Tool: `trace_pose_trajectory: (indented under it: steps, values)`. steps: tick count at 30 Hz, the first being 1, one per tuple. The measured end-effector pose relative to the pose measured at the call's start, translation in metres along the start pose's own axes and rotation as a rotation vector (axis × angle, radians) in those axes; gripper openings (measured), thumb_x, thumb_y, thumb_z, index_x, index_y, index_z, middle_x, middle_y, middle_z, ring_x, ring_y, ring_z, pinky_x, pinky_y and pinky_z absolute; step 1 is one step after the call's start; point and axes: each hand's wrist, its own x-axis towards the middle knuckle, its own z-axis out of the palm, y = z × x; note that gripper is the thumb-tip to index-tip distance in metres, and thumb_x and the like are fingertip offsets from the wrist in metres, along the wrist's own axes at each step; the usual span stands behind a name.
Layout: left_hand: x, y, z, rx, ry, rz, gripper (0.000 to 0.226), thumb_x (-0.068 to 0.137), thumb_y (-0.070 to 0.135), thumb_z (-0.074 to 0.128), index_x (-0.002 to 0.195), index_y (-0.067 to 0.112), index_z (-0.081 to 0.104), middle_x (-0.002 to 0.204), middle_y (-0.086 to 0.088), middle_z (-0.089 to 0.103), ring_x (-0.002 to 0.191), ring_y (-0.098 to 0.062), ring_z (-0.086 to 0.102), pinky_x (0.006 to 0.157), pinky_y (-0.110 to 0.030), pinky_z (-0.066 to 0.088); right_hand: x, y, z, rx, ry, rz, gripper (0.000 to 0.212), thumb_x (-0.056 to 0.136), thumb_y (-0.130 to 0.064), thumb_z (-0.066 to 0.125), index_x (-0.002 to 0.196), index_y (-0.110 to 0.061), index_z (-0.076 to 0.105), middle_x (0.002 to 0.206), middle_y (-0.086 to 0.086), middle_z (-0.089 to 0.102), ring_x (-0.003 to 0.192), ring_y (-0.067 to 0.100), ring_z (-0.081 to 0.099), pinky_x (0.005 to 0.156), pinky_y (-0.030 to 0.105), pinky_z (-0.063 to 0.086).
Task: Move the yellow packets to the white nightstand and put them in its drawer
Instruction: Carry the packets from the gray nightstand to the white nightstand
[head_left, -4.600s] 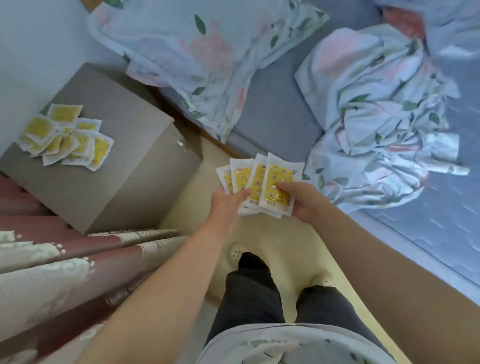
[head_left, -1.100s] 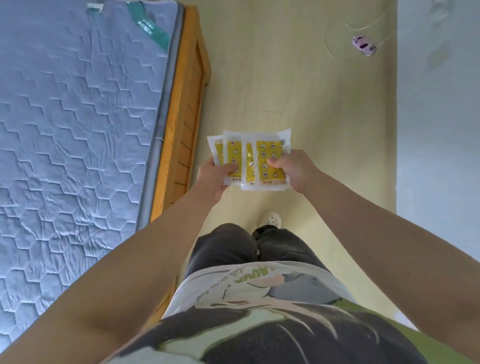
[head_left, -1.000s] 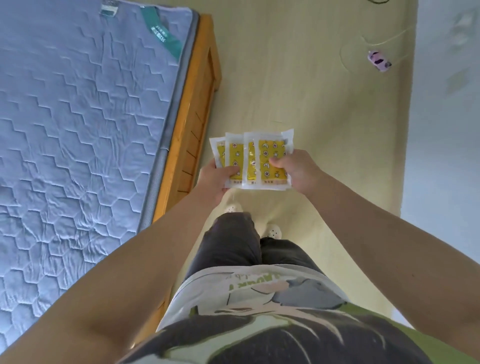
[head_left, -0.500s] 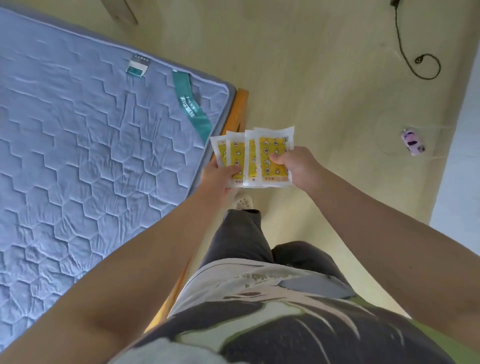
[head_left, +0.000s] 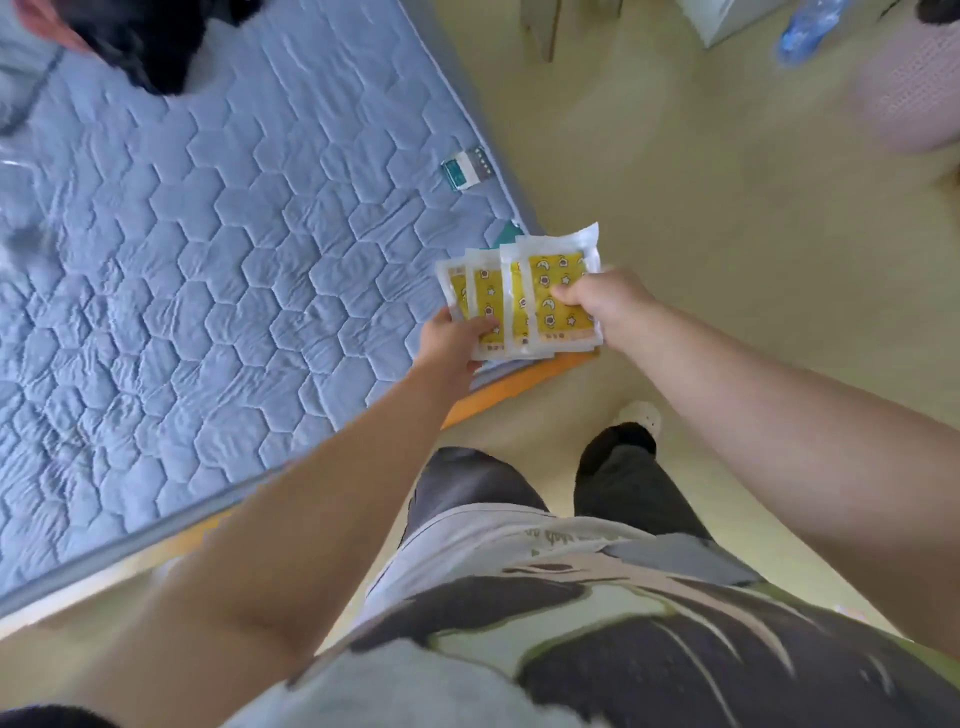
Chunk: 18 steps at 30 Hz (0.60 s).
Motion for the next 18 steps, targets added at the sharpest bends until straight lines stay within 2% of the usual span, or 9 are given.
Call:
trace_pose_trajectory:
  steps: [3,6,12,15,18]
  values:
    - [0.004,0.01,0.033,-0.142,0.081,0.033,0.023,0.085,-0.008,0.061,0.093,0.014,0.058,0.089,-0.005,0.067,0.078,-0.022,0.066,0.087,-0.044,0.053,0.023,-0.036,-0.021,-0.157,-0.073,-0.083,0.051,0.08,-0.017,0.074,0.126,-0.006,0.056,0.121,0.007,0.063,0.111,0.025,0.06,0.097,0.036,0.047]
    - [0.009,0.021,0.063,-0.256,0.133,0.047,0.023,0.086,-0.008,0.06,0.091,0.014,0.058,0.088,-0.005,0.067,0.075,-0.02,0.066,0.075,-0.038,0.056,0.046,-0.066,-0.041,-0.233,-0.115,-0.137,0.057,0.081,-0.017,0.073,0.131,-0.004,0.05,0.127,0.009,0.06,0.113,0.024,0.058,0.093,0.034,0.047]
    - [0.029,0.051,0.098,-0.372,0.21,0.07,0.021,0.086,-0.007,0.061,0.094,0.012,0.058,0.092,-0.007,0.068,0.08,-0.023,0.068,0.084,-0.045,0.056,0.092,-0.116,-0.062,-0.317,-0.219,-0.129,0.05,0.081,-0.013,0.072,0.126,-0.003,0.053,0.121,0.01,0.063,0.11,0.026,0.06,0.098,0.041,0.047]
    - [0.051,0.079,0.121,-0.447,0.229,0.067,0.022,0.086,-0.008,0.06,0.094,0.011,0.059,0.095,-0.009,0.069,0.08,-0.025,0.068,0.083,-0.047,0.056,0.119,-0.153,-0.069,-0.356,-0.256,-0.13,0.041,0.083,-0.011,0.071,0.12,-0.004,0.057,0.113,0.008,0.065,0.104,0.024,0.063,0.094,0.04,0.05]
    - [0.082,0.126,0.147,-0.512,0.223,0.076,0.023,0.086,-0.011,0.057,0.092,0.011,0.058,0.092,-0.008,0.068,0.077,-0.023,0.067,0.079,-0.043,0.056,0.151,-0.21,-0.073,-0.378,-0.285,-0.151,0.049,0.082,-0.013,0.072,0.126,-0.004,0.052,0.119,0.009,0.063,0.108,0.025,0.061,0.098,0.043,0.047]
